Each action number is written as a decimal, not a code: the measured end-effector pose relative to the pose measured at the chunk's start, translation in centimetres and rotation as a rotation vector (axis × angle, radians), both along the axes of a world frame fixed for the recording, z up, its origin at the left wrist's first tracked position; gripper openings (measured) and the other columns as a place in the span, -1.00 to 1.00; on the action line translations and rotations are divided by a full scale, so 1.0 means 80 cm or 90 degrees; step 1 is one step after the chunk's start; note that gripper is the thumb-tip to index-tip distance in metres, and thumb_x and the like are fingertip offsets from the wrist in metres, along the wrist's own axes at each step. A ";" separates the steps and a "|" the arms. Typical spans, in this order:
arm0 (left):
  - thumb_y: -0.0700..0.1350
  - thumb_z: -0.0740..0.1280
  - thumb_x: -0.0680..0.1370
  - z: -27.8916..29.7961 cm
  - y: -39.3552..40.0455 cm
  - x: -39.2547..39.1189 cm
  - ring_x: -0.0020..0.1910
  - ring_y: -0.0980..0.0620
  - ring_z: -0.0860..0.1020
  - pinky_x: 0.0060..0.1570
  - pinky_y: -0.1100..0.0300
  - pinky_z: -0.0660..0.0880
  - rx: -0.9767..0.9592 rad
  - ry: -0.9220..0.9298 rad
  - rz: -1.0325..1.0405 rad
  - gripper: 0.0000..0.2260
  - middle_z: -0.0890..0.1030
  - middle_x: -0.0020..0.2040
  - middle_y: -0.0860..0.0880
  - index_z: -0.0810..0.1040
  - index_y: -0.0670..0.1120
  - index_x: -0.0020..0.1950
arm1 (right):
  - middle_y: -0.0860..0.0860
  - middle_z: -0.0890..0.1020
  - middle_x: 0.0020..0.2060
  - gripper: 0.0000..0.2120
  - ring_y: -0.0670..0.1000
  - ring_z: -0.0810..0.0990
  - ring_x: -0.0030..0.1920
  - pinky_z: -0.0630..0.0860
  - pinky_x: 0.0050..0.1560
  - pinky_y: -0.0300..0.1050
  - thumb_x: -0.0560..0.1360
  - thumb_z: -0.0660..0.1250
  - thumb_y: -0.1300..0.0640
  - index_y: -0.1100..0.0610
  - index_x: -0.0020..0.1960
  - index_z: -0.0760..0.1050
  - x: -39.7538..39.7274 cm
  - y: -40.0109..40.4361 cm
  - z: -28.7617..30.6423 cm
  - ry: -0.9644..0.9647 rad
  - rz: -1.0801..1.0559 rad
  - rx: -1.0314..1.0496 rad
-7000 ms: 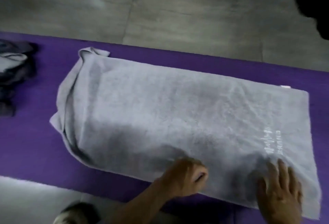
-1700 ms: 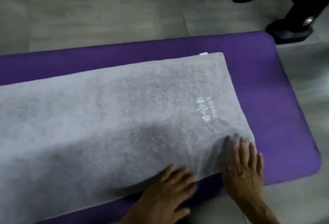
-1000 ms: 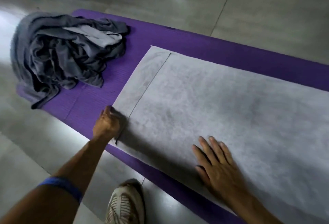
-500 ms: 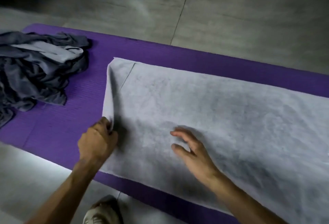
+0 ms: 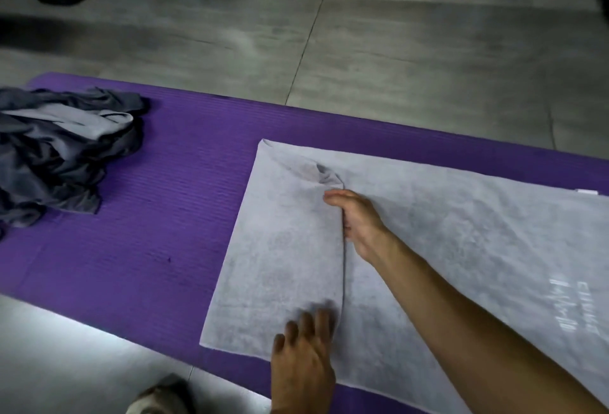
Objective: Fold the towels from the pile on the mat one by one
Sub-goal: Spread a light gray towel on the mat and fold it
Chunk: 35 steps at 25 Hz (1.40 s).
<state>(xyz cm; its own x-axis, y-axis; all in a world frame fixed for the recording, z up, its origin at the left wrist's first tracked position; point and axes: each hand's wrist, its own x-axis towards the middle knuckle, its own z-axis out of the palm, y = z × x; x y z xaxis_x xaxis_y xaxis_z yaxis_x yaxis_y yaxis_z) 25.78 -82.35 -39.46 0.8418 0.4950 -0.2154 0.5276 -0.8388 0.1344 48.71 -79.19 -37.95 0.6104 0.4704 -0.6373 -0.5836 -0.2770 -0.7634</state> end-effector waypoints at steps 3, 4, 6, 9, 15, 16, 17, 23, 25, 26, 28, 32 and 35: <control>-0.11 0.30 0.20 0.001 -0.003 -0.025 -0.45 -0.05 0.52 -0.57 0.19 0.45 -0.023 -0.054 0.011 -0.63 0.56 -0.30 0.02 0.64 -0.01 -0.02 | 0.02 0.71 -0.02 -0.84 0.00 0.66 0.05 0.54 0.07 -0.21 0.38 0.49 0.19 0.07 -0.05 0.66 0.024 0.034 -0.002 -0.093 -0.004 0.044; -0.10 0.21 0.26 0.006 -0.002 -0.029 -0.45 -0.04 0.51 -0.59 0.24 0.42 -0.034 -0.069 0.028 -0.70 0.53 -0.34 0.04 0.66 0.01 -0.13 | 0.02 0.71 -0.02 -0.84 0.00 0.66 0.05 0.55 0.09 -0.21 0.39 0.48 0.22 0.09 -0.04 0.65 0.031 0.044 -0.006 -0.121 0.023 0.039; -0.12 0.15 0.30 0.013 0.001 -0.034 -0.44 -0.01 0.51 -0.63 0.29 0.37 -0.059 -0.106 0.047 -0.70 0.51 -0.35 0.06 0.66 0.05 -0.19 | 0.05 0.70 0.05 -0.71 0.04 0.65 0.11 0.56 0.20 -0.11 0.38 0.48 0.24 0.15 0.09 0.63 0.042 0.052 -0.013 -0.126 0.075 0.049; -0.17 0.16 0.31 0.017 0.001 -0.033 -0.37 0.06 0.47 -0.64 0.29 0.35 -0.058 -0.183 0.049 -0.67 0.52 -0.33 0.09 0.67 0.07 -0.15 | 0.02 0.64 0.16 -0.53 0.01 0.62 0.15 0.52 0.26 -0.09 0.36 0.49 0.21 0.14 0.27 0.55 0.059 0.030 -0.014 -0.061 -0.044 0.061; -0.25 0.17 0.49 0.013 -0.033 -0.020 -0.46 0.09 0.49 -0.63 0.30 0.38 -0.009 -0.280 -0.071 -0.65 0.50 -0.37 0.09 0.70 0.08 -0.05 | 0.10 0.69 0.06 -0.75 0.11 0.64 0.12 0.57 0.06 -0.08 0.43 0.39 0.26 0.18 0.10 0.64 0.092 -0.024 -0.021 0.004 -0.134 0.060; -0.24 0.14 0.55 0.012 -0.038 -0.017 -0.47 0.10 0.49 -0.63 0.30 0.37 -0.006 -0.283 -0.070 -0.63 0.50 -0.38 0.09 0.71 0.07 -0.10 | 0.08 0.68 0.09 -0.73 0.07 0.64 0.13 0.53 0.04 -0.14 0.43 0.41 0.23 0.16 0.13 0.63 0.095 -0.023 -0.021 -0.020 -0.096 0.047; -0.23 0.12 0.58 0.011 -0.041 -0.015 -0.47 0.10 0.50 -0.64 0.30 0.36 0.001 -0.279 -0.077 -0.61 0.51 -0.38 0.09 0.71 0.06 -0.14 | 0.05 0.67 0.12 -0.70 0.02 0.62 0.15 0.49 0.07 -0.19 0.44 0.43 0.21 0.14 0.17 0.62 0.097 -0.019 -0.020 -0.050 -0.068 0.036; -0.33 0.14 0.40 0.008 -0.062 -0.002 -0.44 0.09 0.50 -0.57 0.25 0.34 0.000 -0.324 -0.166 -0.63 0.53 -0.34 0.08 0.65 0.04 -0.26 | 0.00 0.60 0.18 -0.57 -0.07 0.56 0.16 0.44 0.21 -0.22 0.44 0.46 0.20 0.14 0.29 0.54 0.112 -0.026 -0.009 -0.083 -0.058 0.061; -0.32 0.10 0.46 0.012 -0.083 0.007 -0.43 0.10 0.48 -0.48 0.29 0.40 -0.039 -0.335 -0.202 -0.60 0.57 -0.29 0.10 0.67 0.05 -0.18 | 0.04 0.64 0.15 -0.61 -0.02 0.62 0.14 0.51 0.24 -0.15 0.43 0.46 0.24 0.14 0.25 0.57 0.125 -0.061 -0.007 -0.090 -0.124 0.081; -0.29 0.12 0.49 0.013 -0.096 0.013 -0.41 0.10 0.49 -0.44 0.30 0.44 -0.074 -0.335 -0.218 -0.62 0.60 -0.24 0.11 0.67 0.06 -0.14 | 0.05 0.65 0.14 -0.63 -0.01 0.63 0.13 0.53 0.20 -0.15 0.43 0.46 0.26 0.14 0.23 0.58 0.136 -0.084 -0.008 -0.094 -0.150 0.083; -0.24 0.23 0.47 0.012 -0.124 0.024 -0.38 0.12 0.52 -0.38 0.32 0.49 -0.158 -0.327 -0.258 -0.73 0.64 -0.15 0.13 0.66 0.06 -0.11 | 0.06 0.67 0.09 -0.67 -0.01 0.65 0.06 0.57 0.06 -0.19 0.43 0.45 0.27 0.13 0.19 0.61 0.158 -0.136 -0.008 -0.101 -0.168 0.070; -0.18 0.28 0.47 0.006 -0.174 0.048 -0.30 0.17 0.52 -0.29 0.35 0.44 -0.246 -0.292 -0.321 -0.82 0.63 -0.16 0.12 0.62 0.08 -0.17 | 0.00 0.66 0.10 -0.73 -0.03 0.63 0.08 0.54 -0.06 -0.24 0.44 0.44 0.24 0.05 0.13 0.65 0.186 -0.209 -0.013 -0.110 -0.163 0.010; -0.09 0.33 0.39 -0.002 -0.186 0.063 -0.24 0.20 0.53 -0.29 0.37 0.42 -0.323 -0.238 -0.324 -0.87 0.59 -0.17 0.14 0.61 0.11 -0.14 | -0.03 0.63 0.17 -0.72 0.02 0.59 0.20 0.54 0.17 -0.11 0.37 0.50 0.18 0.00 0.08 0.67 0.198 -0.225 -0.026 -0.127 -0.147 -0.033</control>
<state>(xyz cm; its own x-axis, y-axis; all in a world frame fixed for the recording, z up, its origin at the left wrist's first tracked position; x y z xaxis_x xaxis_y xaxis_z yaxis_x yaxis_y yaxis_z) 30.82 -97.27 -39.60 0.9983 -0.0508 0.0291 -0.0575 -0.7538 0.6545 64.57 -97.19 -40.04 0.8127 0.2746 -0.5140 -0.4761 -0.1955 -0.8574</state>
